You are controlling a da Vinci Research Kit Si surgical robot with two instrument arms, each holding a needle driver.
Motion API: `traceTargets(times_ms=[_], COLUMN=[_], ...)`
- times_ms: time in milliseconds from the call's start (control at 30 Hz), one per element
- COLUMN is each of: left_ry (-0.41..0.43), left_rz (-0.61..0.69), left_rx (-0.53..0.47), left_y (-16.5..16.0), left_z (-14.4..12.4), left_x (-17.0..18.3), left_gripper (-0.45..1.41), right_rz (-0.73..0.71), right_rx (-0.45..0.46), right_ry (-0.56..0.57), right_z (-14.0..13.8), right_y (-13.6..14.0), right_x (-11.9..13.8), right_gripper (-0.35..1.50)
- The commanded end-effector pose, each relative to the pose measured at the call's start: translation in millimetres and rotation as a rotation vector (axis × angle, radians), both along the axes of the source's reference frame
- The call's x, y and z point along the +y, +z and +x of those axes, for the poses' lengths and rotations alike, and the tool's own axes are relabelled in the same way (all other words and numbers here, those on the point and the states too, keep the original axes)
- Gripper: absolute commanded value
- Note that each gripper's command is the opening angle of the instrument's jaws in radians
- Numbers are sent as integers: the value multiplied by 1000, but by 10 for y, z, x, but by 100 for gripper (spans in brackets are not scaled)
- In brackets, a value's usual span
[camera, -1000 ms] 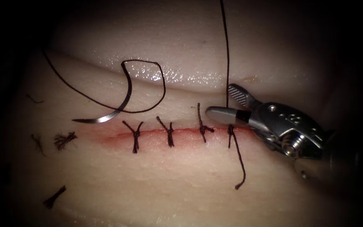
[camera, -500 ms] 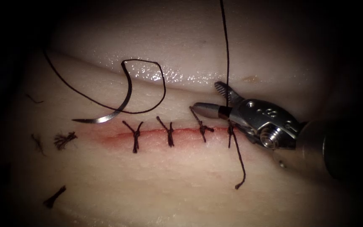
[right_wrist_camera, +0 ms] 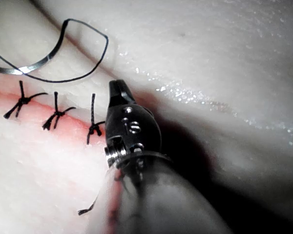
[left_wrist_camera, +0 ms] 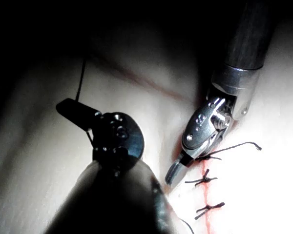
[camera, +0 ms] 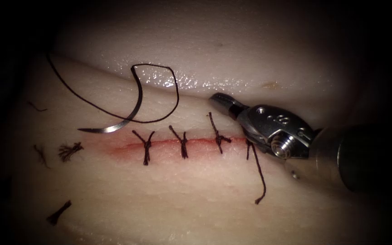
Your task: Wound Closure
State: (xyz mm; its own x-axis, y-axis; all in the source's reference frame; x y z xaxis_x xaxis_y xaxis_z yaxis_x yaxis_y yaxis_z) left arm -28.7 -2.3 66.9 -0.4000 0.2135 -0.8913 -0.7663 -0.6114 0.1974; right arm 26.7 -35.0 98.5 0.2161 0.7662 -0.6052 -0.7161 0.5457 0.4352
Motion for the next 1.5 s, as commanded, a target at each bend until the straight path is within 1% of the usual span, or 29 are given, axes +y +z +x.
traceTargets(times_ms=[33, 200, 267, 300, 333, 433, 500, 600, 633, 700, 733, 800, 833, 867, 967, 1000, 1033, 1067, 1100, 1133, 1167, 1200, 1233, 1333, 1367, 1400, 1433, 1467, 1500], left_ry=[1, 1, 5, 7, 20, 35, 87, 138, 186, 201, 242, 283, 338, 338, 411, 446, 533, 533, 653, 689, 689, 732, 842, 932, 951, 983, 996, 1015, 1031], left_rz=[-1, -2, -3, -4, -11, -17, -13, -7, 25, 34, 51, 48, 52, 52, 56, 56, 66, 66, 98, 102, 102, 115, 138, 208, 229, 304, 341, 460, 490], left_rx=[-2, -2, -3, -4, -9, -12, -24, -47, -78, -87, -130, -161, -197, -197, -212, -220, -237, -237, -238, -234, -234, -233, -210, -111, -79, -46, -35, -13, 3], left_y=[5, 5, 5, 4, 2, 2, 2, 3, 5, 5, 7, 8, 8, 8, 8, 8, 8, 8, 8, 8, 8, 9, 13, 20, 22, 27, 29, 32, 32], left_z=[-6, -6, -4, -2, 5, 10, 11, 9, 4, 3, -2, -6, -12, -12, -19, -21, -25, -25, -30, -31, -31, -31, -33, -37, -39, -44, -44, -45, -44], left_x=[1, -1, -3, -4, -14, -24, -48, -69, -96, -104, -121, -135, -159, -159, -184, -194, -216, -216, -241, -247, -247, -253, -266, -282, -286, -297, -301, -311, -313], left_gripper=[-45, -45, -45, -45, -45, -45, -45, -45, -45, -45, -45, -45, -45, -45, -45, -45, -45, -45, -45, -45, -45, -45, -45, -45, -20, 9, 30, 96, 111], right_rz=[-3, -13, -20, -23, -40, -48, -62, -66, -87, -96, -101, -105, -106, -106, -107, -107, -110, -110, -101, -102, -102, -100, -95, -102, -102, -104, -106, -106, -109], right_rx=[-33, -30, 22, 33, 75, 93, 113, 119, 112, 110, 101, 93, 78, 78, 63, 58, 49, 49, 39, 33, 33, 30, 18, -4, -11, -2, -1, 11, 20], right_ry=[29, 44, 34, 34, 39, 44, 62, 85, 108, 113, 123, 127, 124, 124, 120, 119, 112, 112, 96, 89, 89, 87, 78, 69, 67, 54, 51, 44, 37], right_z=[6, 3, -6, -11, -31, -44, -65, -79, -102, -109, -126, -142, -170, -170, -202, -211, -243, -243, -267, -273, -273, -279, -284, -283, -280, -270, -265, -254, -246], right_y=[2, -2, -9, -12, -26, -36, -54, -65, -78, -81, -87, -91, -96, -96, -98, -97, -93, -93, -88, -87, -87, -86, -86, -89, -90, -93, -95, -97, -98], right_x=[-4, -2, 1, 2, 3, 2, -1, -1, 0, -1, -4, -8, -13, -13, -15, -14, -9, -9, 1, 4, 4, 9, 16, 24, 25, 27, 28, 27, 26], right_gripper=[-35, -35, -35, 5, 94, 104, 106, 103, 98, 98, 89, 86, 81, 81, 74, 69, 62, 62, 64, 67, 67, 71, 81, 91, 91, 91, 91, 91, 91])
